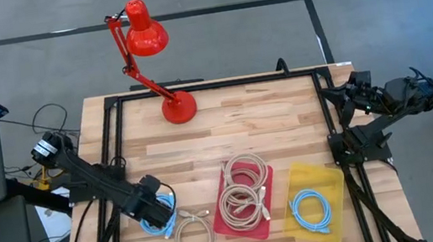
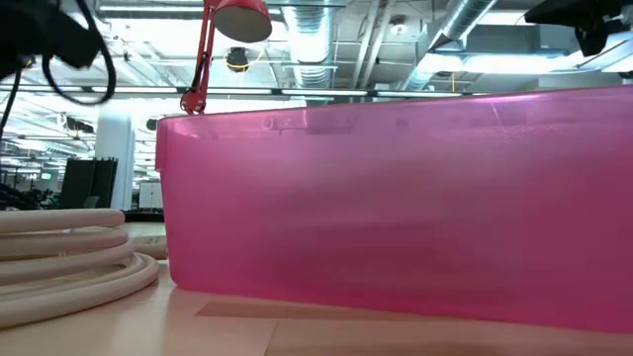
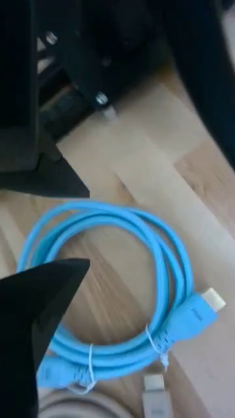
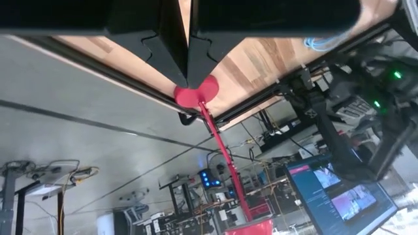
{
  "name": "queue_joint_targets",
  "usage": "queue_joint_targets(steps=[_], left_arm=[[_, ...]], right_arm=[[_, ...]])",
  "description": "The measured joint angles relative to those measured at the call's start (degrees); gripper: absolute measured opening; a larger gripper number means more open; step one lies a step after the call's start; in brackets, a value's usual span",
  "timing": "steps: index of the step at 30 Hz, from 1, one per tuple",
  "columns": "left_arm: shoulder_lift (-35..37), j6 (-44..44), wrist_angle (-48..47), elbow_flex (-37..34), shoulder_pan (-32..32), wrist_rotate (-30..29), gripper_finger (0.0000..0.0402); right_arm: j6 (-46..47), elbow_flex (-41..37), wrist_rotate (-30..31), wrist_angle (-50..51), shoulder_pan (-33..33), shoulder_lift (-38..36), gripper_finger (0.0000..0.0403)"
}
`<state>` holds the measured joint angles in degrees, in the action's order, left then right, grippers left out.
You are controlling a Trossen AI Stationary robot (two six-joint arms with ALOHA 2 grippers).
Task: Sort HDMI cables
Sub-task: Put the blue HDMI cable into the yellow bin
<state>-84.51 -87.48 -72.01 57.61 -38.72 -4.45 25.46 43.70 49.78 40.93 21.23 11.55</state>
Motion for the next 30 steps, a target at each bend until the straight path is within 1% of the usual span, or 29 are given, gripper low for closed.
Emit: queue_joint_targets(steps=[4, 7, 14, 18, 21, 24, 30], left_arm=[[-0.02, 2.78, 7.93, -5.16, 0.0, 0.02, 0.0195], [-0.02, 3.25, 12.61, -9.15, 0.0, 0.04, 0.0204], [-0.02, 2.89, 17.4, -16.05, 0.0, 0.04, 0.0192], [0.05, 2.63, 23.22, -19.24, 0.0, 0.22, 0.0179], [0.46, 2.59, 26.87, -21.25, 0.0, 0.17, 0.0163], [0.42, 2.59, 27.72, -21.56, 0.0, 0.13, 0.0132], [1.9, 2.57, 28.6, -21.75, 0.0, 0.07, 0.0036]], right_arm=[[1.47, 0.0, 0.0, 0.0, 0.0, 0.0, 0.0], [1.61, 0.0, 0.0, -0.02, 0.0, 0.0, 0.0], [1.61, 0.0, 0.02, -0.15, 0.0, 0.0, 0.0], [1.61, 0.0, 0.02, -0.17, 0.0, 0.0, 0.0], [1.61, 0.0, 0.02, -0.17, -0.01, 0.0, 0.0], [1.61, 0.0, 0.02, -0.2, 0.0, 0.0, 0.0], [1.61, 0.01, 0.02, -0.17, 0.0, 0.0, 0.0]])
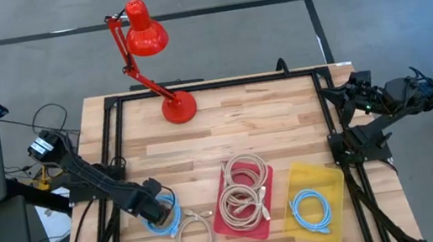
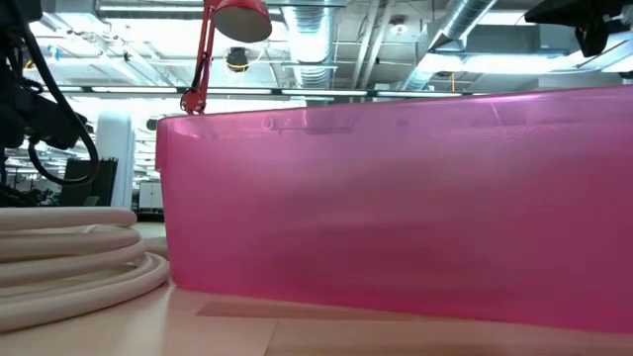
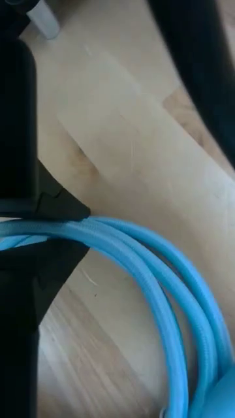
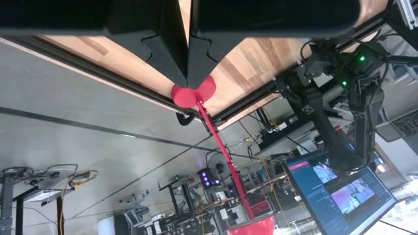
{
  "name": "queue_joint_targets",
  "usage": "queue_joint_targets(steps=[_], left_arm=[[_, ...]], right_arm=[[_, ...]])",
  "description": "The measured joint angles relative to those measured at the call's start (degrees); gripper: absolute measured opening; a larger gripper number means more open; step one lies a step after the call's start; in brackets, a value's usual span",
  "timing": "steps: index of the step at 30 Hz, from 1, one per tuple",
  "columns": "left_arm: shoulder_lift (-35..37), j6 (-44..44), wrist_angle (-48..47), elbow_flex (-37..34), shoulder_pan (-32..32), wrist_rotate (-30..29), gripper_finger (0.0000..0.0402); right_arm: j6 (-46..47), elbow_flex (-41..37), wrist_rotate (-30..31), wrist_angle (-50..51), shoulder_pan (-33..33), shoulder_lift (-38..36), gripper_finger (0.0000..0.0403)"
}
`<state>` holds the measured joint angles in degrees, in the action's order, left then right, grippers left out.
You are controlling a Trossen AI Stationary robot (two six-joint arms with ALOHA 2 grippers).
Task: Sort HDMI cables
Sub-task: Put the blue HDMI cable into the yellow bin
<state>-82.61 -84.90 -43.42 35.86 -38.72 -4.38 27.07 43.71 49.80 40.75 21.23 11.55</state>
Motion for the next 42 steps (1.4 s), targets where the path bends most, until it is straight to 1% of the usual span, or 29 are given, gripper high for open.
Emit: queue_joint_targets(steps=[7, 19, 21, 25, 27, 32, 37, 39, 42], left_arm=[[2.81, -0.01, -0.38, -0.3, 0.06, 0.03, 0.0034], [13.92, -1.68, -1.25, -0.07, 0.59, -0.89, 0.0034], [15.39, -2.58, -1.4, -0.05, 0.98, -2.87, 0.0034], [16.56, -2.32, -1.6, 2.0, 2.33, -10.14, 0.0034], [16.43, -0.31, -1.59, 4.06, 3.6, -12.19, 0.0034], [13.54, 8.36, -1.8, 10.16, 7.89, -13.05, 0.0034], [11.15, 17.27, -1.72, 16.54, 12.96, -17.37, 0.0034], [10.67, 20.69, -1.63, 19.11, 15.04, -19.09, 0.0034], [10.45, 25.34, -0.91, 22.48, 17.99, -22.87, 0.0034]], right_arm=[[-0.01, -0.01, 0.01, 0.0, -0.01, 0.0, 0.0], [-0.02, -0.01, 0.0, 0.02, -0.01, 0.0, 0.0], [-0.02, -0.01, -0.04, 0.02, 0.0, 0.0, 0.0], [-0.02, -0.01, -0.22, 0.03, 0.0, 0.0, 0.0], [-0.03, -0.01, -0.22, 0.03, 0.0, 0.0, 0.0], [-0.04, -0.01, -0.22, 0.11, -0.02, 0.0, 0.0], [-0.02, -0.01, -0.49, 0.11, 0.0, 0.0, 0.0], [-0.02, -0.01, -1.93, 0.07, -0.02, 0.0, 0.0], [1.83, -0.01, -7.19, 0.03, 0.0, 0.02, 0.0]])
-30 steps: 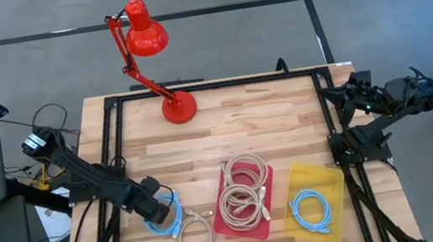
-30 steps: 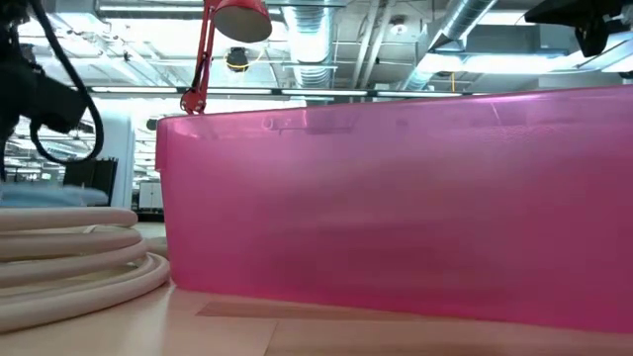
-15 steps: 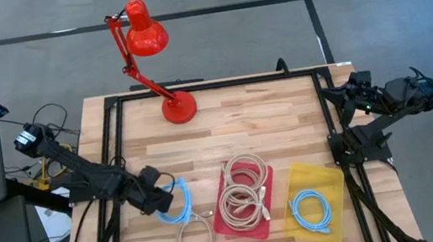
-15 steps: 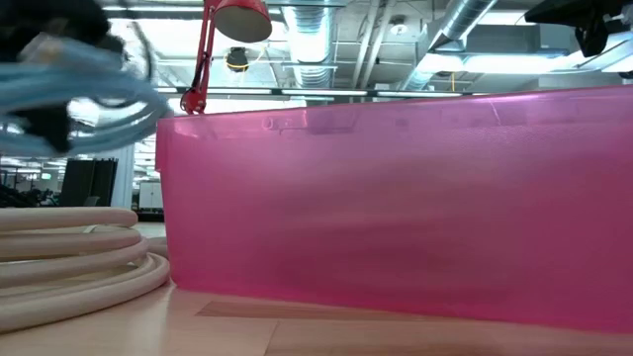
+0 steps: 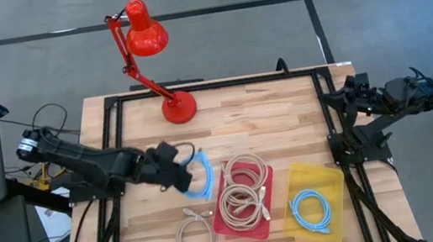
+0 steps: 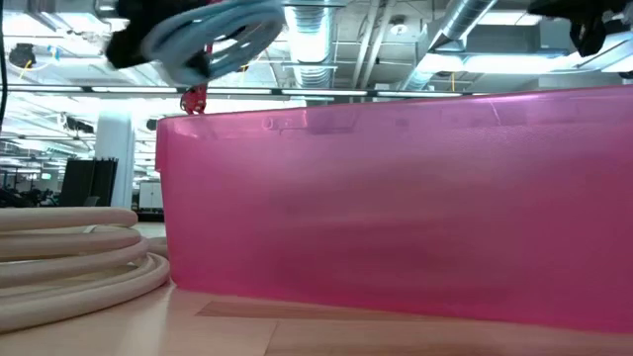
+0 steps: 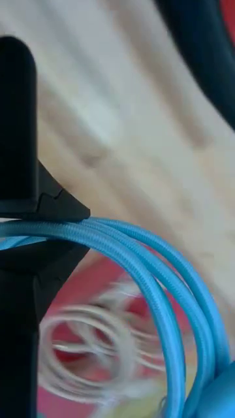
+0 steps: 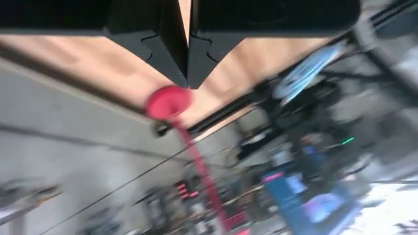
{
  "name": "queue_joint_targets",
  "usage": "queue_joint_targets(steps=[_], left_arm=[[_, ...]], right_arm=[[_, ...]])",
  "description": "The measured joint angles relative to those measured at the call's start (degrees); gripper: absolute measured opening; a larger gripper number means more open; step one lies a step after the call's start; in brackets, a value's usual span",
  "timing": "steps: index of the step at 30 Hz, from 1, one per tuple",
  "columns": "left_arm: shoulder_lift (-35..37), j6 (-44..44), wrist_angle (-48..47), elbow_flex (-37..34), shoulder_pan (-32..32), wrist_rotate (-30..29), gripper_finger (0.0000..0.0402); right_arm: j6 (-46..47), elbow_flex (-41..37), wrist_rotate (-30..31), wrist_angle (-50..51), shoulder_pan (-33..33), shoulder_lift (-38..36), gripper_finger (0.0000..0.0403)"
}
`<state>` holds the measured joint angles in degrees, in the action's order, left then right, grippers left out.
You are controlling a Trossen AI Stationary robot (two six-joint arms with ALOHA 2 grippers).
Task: Sort HDMI cables
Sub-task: Put the blue HDMI cable into the yellow bin
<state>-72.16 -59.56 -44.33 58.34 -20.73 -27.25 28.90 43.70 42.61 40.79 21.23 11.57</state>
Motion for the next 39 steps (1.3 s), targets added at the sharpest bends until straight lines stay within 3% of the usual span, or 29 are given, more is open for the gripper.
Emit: queue_joint_targets(steps=[4, 7, 12, 17, 24, 31, 36, 39], left_arm=[[0.66, 8.69, 8.14, 2.09, 3.78, -4.75, 0.0034], [0.92, 15.83, 17.42, 2.13, 6.8, -5.29, 0.0034], [0.48, 22.74, 27.04, 2.13, 11.24, -5.37, 0.0034], [-0.02, 24.85, 33.26, 2.13, 13.63, -5.38, 0.0034], [-1.63, 25.09, 35.05, 2.0, 14.07, -5.35, 0.0034], [-2.93, 24.84, 35.42, 1.93, 14.05, -5.11, 0.0034], [-4.41, 24.62, 37.33, 2.0, 13.92, -4.42, 0.0034], [-4.96, 24.62, 37.21, 1.97, 13.87, -3.98, 0.0034]], right_arm=[[4.09, 0.03, -10.63, -0.63, 0.0, 0.85, 0.0], [8.26, 0.0, -15.28, -1.42, 0.02, 2.64, 0.0], [9.13, 0.03, -16.89, -5.82, 0.02, 8.57, 0.0015], [9.32, 0.02, -16.28, -12.71, -1.05, 15.48, 0.0067], [8.6, 0.0, -16.29, -25.67, -3.45, 22.86, 0.0143], [9.81, -0.02, -22.7, -32.62, -6.82, 30.38, 0.021], [9.74, 0.02, -23.72, -38.31, -8.75, 36.04, 0.023], [9.76, 0.04, -27.37, -42.88, -10.52, 39.11, 0.0226]])
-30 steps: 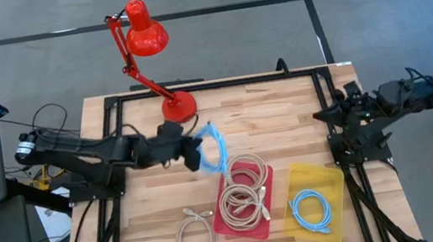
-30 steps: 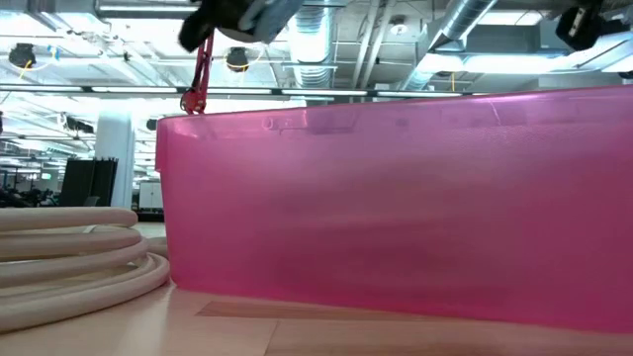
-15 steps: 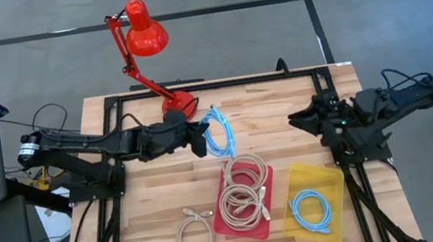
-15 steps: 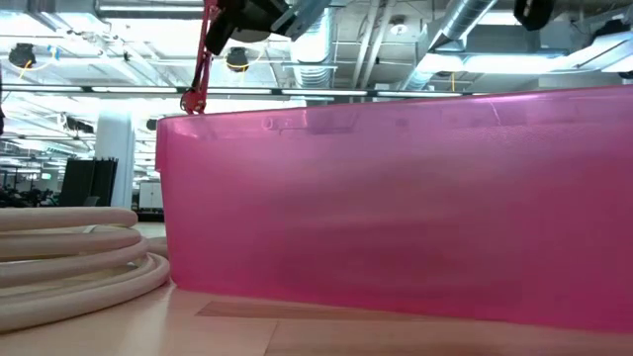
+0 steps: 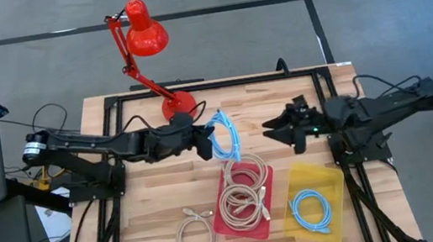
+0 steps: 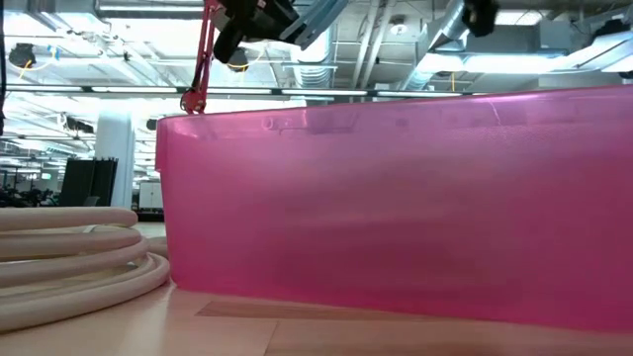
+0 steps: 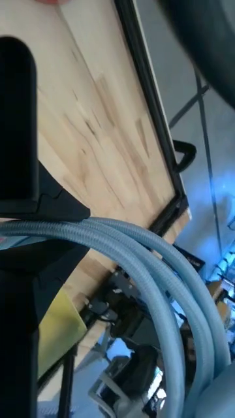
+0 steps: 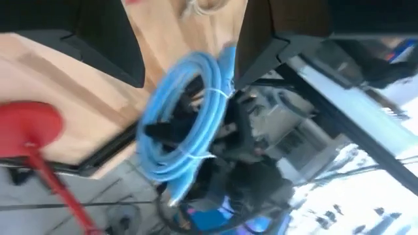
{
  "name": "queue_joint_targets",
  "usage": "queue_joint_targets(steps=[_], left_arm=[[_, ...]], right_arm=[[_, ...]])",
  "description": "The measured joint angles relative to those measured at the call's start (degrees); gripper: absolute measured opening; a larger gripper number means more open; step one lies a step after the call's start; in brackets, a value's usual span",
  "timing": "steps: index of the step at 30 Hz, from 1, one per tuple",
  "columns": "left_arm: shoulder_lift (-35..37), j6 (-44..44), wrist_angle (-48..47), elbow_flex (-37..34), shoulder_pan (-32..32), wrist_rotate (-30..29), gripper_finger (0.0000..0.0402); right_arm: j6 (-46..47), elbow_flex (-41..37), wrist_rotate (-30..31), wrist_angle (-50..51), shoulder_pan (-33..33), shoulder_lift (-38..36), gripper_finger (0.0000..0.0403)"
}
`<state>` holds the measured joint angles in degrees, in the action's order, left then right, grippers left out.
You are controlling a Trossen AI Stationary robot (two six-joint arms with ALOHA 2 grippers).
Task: Sort HDMI cables
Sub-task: Put the blue HDMI cable into the yellow bin
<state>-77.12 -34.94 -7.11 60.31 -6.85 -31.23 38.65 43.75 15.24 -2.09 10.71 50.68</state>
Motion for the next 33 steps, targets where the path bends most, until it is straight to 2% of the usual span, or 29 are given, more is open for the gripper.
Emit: queue_joint_targets(steps=[7, 12, 24, 29, 33], left_arm=[[-0.31, 0.0, 0.76, 0.0, 0.02, 0.23, 0.0034], [-0.31, 0.0, 0.76, 0.0, 0.02, 0.23, 0.0034], [-0.29, 0.17, 0.76, 0.0, 0.02, 0.23, 0.0034], [-0.29, 0.17, 0.74, 0.0, 0.02, 0.23, 0.0034], [-0.24, 0.17, 0.82, 0.0, 0.02, 0.18, 0.0034]], right_arm=[[1.94, -0.05, -8.7, -10.22, -3.07, 7.49, 0.0211], [3.42, 0.0, -12.45, -16.32, -4.22, 12.15, 0.0207], [4.33, 0.69, -15.4, -26.5, -6.21, 19.31, 0.0194], [2.99, 2.71, -15.47, -26.74, -6.98, 21.6, 0.0155], [2.47, 3.17, -15.47, -26.53, -7.52, 21.9, 0.0094]])
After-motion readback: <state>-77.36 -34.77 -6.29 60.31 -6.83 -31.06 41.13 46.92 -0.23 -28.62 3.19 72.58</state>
